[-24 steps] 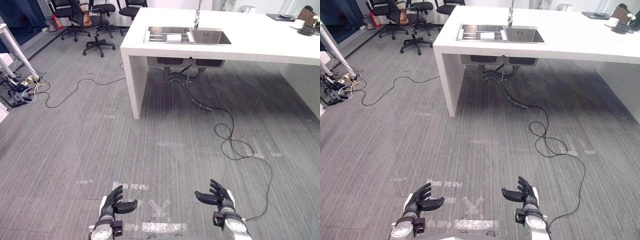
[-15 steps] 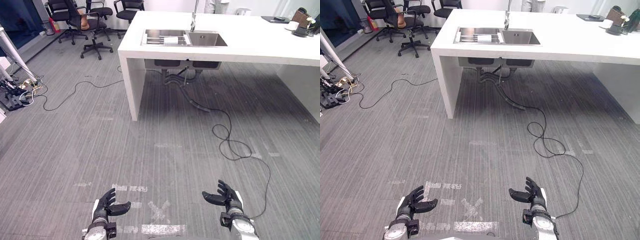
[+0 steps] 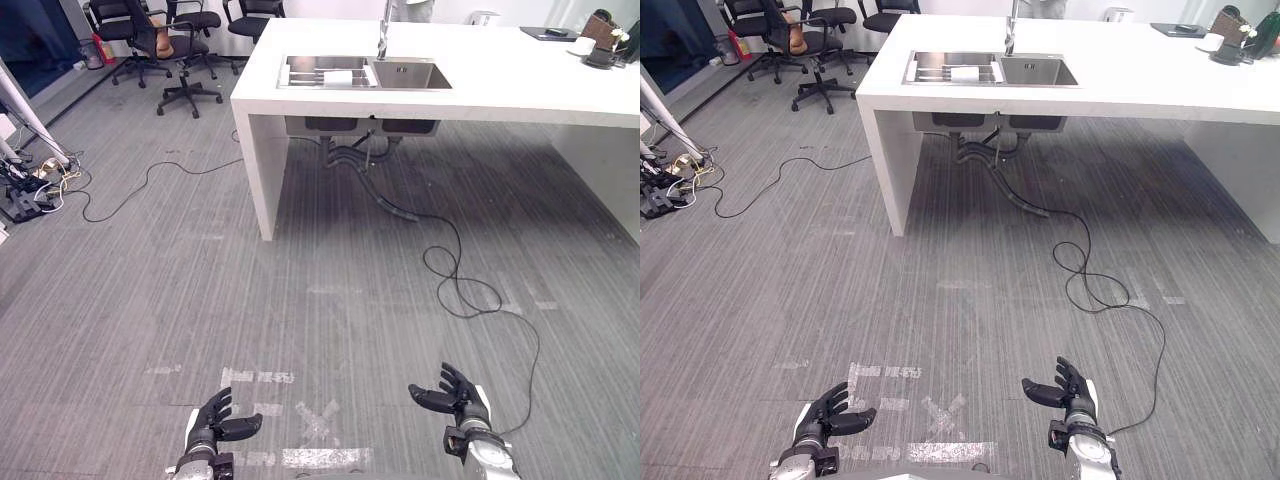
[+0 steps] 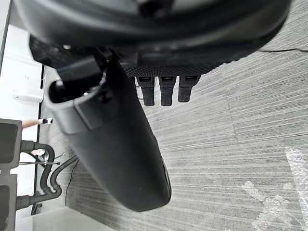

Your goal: Walk over to the sink, pick up the cup, carry it to the dishwasher, place the cup inside the dishwasher, then close the dishwasher door

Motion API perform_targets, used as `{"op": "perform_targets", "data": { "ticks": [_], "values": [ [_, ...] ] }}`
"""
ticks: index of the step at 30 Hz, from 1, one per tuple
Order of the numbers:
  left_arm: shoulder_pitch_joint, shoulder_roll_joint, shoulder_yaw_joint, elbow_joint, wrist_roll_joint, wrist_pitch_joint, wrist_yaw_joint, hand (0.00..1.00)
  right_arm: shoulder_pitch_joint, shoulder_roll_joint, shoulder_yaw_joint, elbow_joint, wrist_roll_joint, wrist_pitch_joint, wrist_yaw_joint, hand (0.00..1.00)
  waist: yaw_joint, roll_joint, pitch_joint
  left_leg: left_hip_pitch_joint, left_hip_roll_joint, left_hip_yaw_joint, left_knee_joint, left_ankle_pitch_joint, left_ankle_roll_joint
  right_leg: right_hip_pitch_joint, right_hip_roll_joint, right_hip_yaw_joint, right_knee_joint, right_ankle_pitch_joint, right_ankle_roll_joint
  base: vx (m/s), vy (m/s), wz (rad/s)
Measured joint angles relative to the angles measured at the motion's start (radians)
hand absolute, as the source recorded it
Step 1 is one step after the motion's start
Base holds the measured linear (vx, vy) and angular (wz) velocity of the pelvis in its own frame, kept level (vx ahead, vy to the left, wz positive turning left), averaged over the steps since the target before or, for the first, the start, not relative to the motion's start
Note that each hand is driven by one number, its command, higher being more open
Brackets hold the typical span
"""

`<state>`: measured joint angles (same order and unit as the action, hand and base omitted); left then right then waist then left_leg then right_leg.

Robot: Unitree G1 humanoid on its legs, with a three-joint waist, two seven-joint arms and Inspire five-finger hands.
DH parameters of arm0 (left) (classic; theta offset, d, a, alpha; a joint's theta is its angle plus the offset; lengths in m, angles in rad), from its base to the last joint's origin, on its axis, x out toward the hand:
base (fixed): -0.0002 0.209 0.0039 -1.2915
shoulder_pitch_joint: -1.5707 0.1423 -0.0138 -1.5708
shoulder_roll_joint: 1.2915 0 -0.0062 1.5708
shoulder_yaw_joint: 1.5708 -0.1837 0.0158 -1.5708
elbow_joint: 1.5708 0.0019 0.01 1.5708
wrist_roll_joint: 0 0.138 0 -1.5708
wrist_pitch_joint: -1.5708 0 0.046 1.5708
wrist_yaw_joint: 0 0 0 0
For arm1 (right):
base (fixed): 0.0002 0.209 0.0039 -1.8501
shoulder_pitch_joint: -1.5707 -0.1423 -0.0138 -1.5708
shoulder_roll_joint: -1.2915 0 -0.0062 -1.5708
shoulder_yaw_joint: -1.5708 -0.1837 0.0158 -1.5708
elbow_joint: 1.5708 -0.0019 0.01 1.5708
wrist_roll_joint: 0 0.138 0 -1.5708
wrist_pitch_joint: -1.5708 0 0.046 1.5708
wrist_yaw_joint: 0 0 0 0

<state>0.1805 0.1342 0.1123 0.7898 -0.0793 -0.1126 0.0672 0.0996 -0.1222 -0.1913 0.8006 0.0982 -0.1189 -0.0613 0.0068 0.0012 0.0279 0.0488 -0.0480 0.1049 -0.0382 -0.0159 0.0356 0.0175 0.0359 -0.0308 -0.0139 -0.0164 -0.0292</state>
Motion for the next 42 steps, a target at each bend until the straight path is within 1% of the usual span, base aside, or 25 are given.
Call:
{"op": "perform_targets", "data": {
  "ticks": [10,16,17,18,19,20,22,23,24,25,26,27,29,30,31,32,33,34,35,36,37,38,39,41,42],
  "values": [
    [0.0,-0.027,-0.003,0.0,-0.002,0.0,0.0,0.9,0.001,0.002,0.002,0.049,0.036,0.009,0.003,0.9,0.002,0.008,0.005,-0.006,0.0,0.002,0.004,-0.006,-0.003,-0.004,0.0,0.002,0.001,-0.001,0.001,0.0,0.0,0.0],
    [0.001,-0.031,-0.004,-0.012,-0.022,0.0,0.001,0.9,-0.015,0.001,0.001,0.044,0.036,0.009,-0.005,0.9,0.006,0.012,0.009,-0.061,0.007,0.031,0.067,-0.057,0.005,-0.058,0.003,0.026,0.039,-0.028,0.004,0.01,0.015,-0.14],
    [0.001,-0.031,-0.004,-0.019,-0.022,0.0,0.001,0.9,-0.017,0.001,0.001,0.043,0.036,0.009,-0.006,0.9,0.006,0.013,0.013,-0.075,0.009,0.036,0.093,-0.074,0.007,-0.072,0.003,0.03,0.069,-0.046,0.004,0.11,0.03,-0.16],
    [0.004,-0.031,-0.004,-0.04,-0.023,0.0,0.001,0.9,-0.022,0.0,0.001,0.038,0.036,0.009,-0.01,0.9,0.008,0.014,0.024,-0.099,0.012,0.046,0.149,-0.113,0.01,-0.112,0.002,0.039,0.155,-0.095,0.008,0.09,0.025,-0.17],
    [0.004,-0.031,-0.004,-0.046,-0.024,0.0,0.001,0.9,-0.022,0.0,0.001,0.036,0.036,0.009,-0.012,0.9,0.008,0.015,0.025,-0.106,0.012,0.049,0.171,-0.128,0.01,-0.13,0.0,0.043,0.196,-0.118,0.012,0.11,0.028,-0.22],
    [0.004,-0.031,-0.004,-0.051,-0.033,0.0,0.001,0.9,-0.023,-0.001,0.002,0.033,0.036,0.009,-0.015,0.9,0.009,0.014,0.03,-0.109,0.01,0.06,0.207,-0.158,0.014,-0.158,-0.005,0.052,0.281,-0.162,0.025,0.11,0.028,-0.21],
    [0.003,-0.031,-0.006,-0.065,-0.041,0.0,0.003,0.9,-0.036,-0.002,0.003,0.029,0.036,0.009,-0.015,0.9,0.006,0.018,0.055,-0.094,0.01,0.071,0.25,-0.207,0.026,-0.21,-0.012,0.045,0.46,-0.22,0.082,0.14,0.033,-0.2],
    [0.001,-0.03,-0.011,-0.072,-0.041,0.0,0.004,0.9,-0.039,-0.002,0.004,0.026,0.036,0.009,-0.015,0.9,0.006,0.018,0.06,-0.086,0.01,0.071,0.256,-0.217,0.027,-0.235,-0.015,0.037,0.524,-0.224,0.084,0.15,0.022,-0.05],
    [-0.007,-0.025,-0.027,-0.085,-0.043,-0.001,0.009,0.9,-0.04,-0.002,0.007,0.009,0.036,0.01,-0.016,0.9,0.005,0.016,0.082,-0.063,0.009,0.069,0.264,-0.231,0.038,-0.297,-0.026,0.012,0.674,-0.23,0.088,0.24,0.016,0.06],
    [-0.011,-0.023,-0.042,-0.088,-0.045,-0.001,0.013,0.9,-0.039,-0.002,0.011,-0.005,0.035,0.012,-0.018,0.9,0.002,0.007,0.095,-0.038,0.001,0.064,0.273,-0.254,0.039,-0.339,-0.053,-0.017,0.784,-0.254,0.079,0.21,0.012,0.07],
    [-0.01,-0.024,-0.047,-0.088,-0.046,-0.001,0.015,0.9,-0.039,-0.003,0.012,-0.01,0.036,0.013,-0.019,0.9,0.001,0.006,0.096,-0.027,-0.001,0.062,0.275,-0.265,0.038,-0.354,-0.067,-0.032,0.806,-0.269,0.073,0.25,0.008,0.08],
    [-0.011,-0.028,-0.057,-0.087,-0.049,0.0,0.017,0.9,-0.04,-0.006,0.017,-0.023,0.036,0.015,-0.023,0.9,-0.001,0.007,0.097,-0.003,-0.002,0.054,0.278,-0.284,0.036,-0.384,-0.087,-0.063,0.806,-0.293,0.066,0.36,-0.019,0.18],
    [-0.031,-0.033,-0.062,-0.085,-0.058,0.0,0.019,0.9,-0.055,-0.02,0.033,-0.026,0.035,0.017,-0.021,0.9,-0.016,0.022,0.11,0.031,0.024,0.03,0.262,-0.295,0.026,-0.431,-0.087,-0.092,0.724,-0.297,0.059,0.48,-0.06,0.33],
    [-0.049,-0.036,-0.062,-0.081,-0.069,-0.001,0.02,0.9,-0.066,-0.037,0.052,-0.027,0.035,0.018,-0.02,0.9,-0.022,0.042,0.121,0.05,0.054,0.014,0.249,-0.299,0.01,-0.459,-0.065,-0.11,0.615,-0.268,0.055,0.46,-0.106,0.41],
    [-0.055,-0.028,-0.067,-0.081,-0.077,-0.004,0.021,0.9,-0.066,-0.044,0.062,-0.033,0.035,0.018,-0.021,0.9,-0.023,0.038,0.119,0.069,0.06,0.003,0.244,-0.311,-0.023,-0.455,-0.052,-0.111,0.441,-0.142,0.05,0.49,-0.115,0.39],
    [-0.054,-0.023,-0.071,-0.08,-0.078,-0.004,0.021,0.9,-0.061,-0.047,0.064,-0.034,0.035,0.017,-0.021,0.9,-0.024,0.03,0.116,0.088,0.06,-0.006,0.241,-0.326,-0.045,-0.452,-0.056,-0.112,0.401,-0.02,0.014,0.54,-0.132,0.23],
    [-0.059,-0.034,-0.071,-0.061,-0.078,-0.003,0.023,0.9,-0.058,-0.061,0.064,-0.026,0.035,0.02,-0.022,0.9,-0.02,0.054,0.11,0.119,0.09,-0.013,0.246,-0.353,-0.068,-0.451,-0.042,-0.124,0.444,-0.006,-0.04,0.45,-0.115,0.08],
    [-0.058,-0.037,-0.071,-0.061,-0.078,-0.004,0.022,0.9,-0.063,-0.063,0.064,-0.029,0.035,0.023,-0.023,0.9,-0.024,0.065,0.104,0.114,0.106,-0.015,0.263,-0.352,-0.073,-0.448,-0.032,-0.133,0.449,-0.025,-0.051,0.54,-0.164,0.05],
    [-0.063,-0.04,-0.071,-0.061,-0.078,-0.005,0.021,0.9,-0.069,-0.063,0.064,-0.037,0.035,0.021,-0.022,0.9,-0.027,0.071,0.104,0.087,0.12,-0.016,0.33,-0.34,-0.093,-0.431,-0.017,-0.14,0.442,-0.056,-0.069,0.52,-0.18,0.13],
    [-0.078,-0.049,-0.069,-0.057,-0.078,-0.004,0.022,0.9,-0.069,-0.061,0.064,-0.038,0.035,0.022,-0.023,0.9,-0.029,0.075,0.111,0.022,0.147,-0.018,0.518,-0.309,-0.107,-0.375,0.0,-0.151,0.409,-0.075,-0.079,0.53,-0.193,0.19],
    [-0.08,-0.058,-0.067,-0.057,-0.078,-0.003,0.022,0.9,-0.062,-0.059,0.067,-0.04,0.036,0.022,-0.024,0.9,-0.029,0.076,0.116,-0.027,0.164,-0.017,0.653,-0.268,-0.105,-0.328,0.008,-0.158,0.378,-0.079,-0.084,0.52,-0.182,0.18],
    [-0.073,-0.081,-0.059,-0.073,-0.078,-0.003,0.02,0.9,-0.042,-0.049,0.081,-0.064,0.038,0.022,-0.028,0.9,-0.02,0.073,0.126,-0.106,0.207,-0.019,0.902,-0.227,-0.103,-0.225,0.026,-0.155,0.317,-0.084,-0.092,0.58,-0.171,0.08],
    [-0.058,-0.098,-0.056,-0.102,-0.078,-0.005,0.02,0.9,-0.018,-0.033,0.088,-0.11,0.039,0.022,-0.034,0.9,-0.012,0.066,0.139,-0.174,0.24,-0.002,1.081,-0.23,-0.098,-0.133,0.037,-0.142,0.276,-0.096,-0.111,0.47,-0.13,-0.06],
    [-0.047,-0.118,-0.057,-0.14,-0.079,-0.005,0.02,0.9,-0.007,-0.015,0.09,-0.156,0.04,0.013,-0.039,0.9,0.005,0.049,0.149,-0.255,0.262,0.028,1.171,-0.234,-0.091,-0.054,0.037,-0.12,0.24,-0.119,-0.144,0.37,-0.068,-0.32],
    [-0.04,-0.13,-0.062,-0.167,-0.083,-0.005,0.018,0.9,-0.013,-0.002,0.089,-0.179,0.04,0.008,-0.04,0.9,0.015,0.044,0.15,-0.347,0.278,0.049,1.147,-0.239,-0.082,-0.007,0.037,-0.102,0.196,-0.129,-0.154,0.38,-0.031,-0.33]
  ]
}}
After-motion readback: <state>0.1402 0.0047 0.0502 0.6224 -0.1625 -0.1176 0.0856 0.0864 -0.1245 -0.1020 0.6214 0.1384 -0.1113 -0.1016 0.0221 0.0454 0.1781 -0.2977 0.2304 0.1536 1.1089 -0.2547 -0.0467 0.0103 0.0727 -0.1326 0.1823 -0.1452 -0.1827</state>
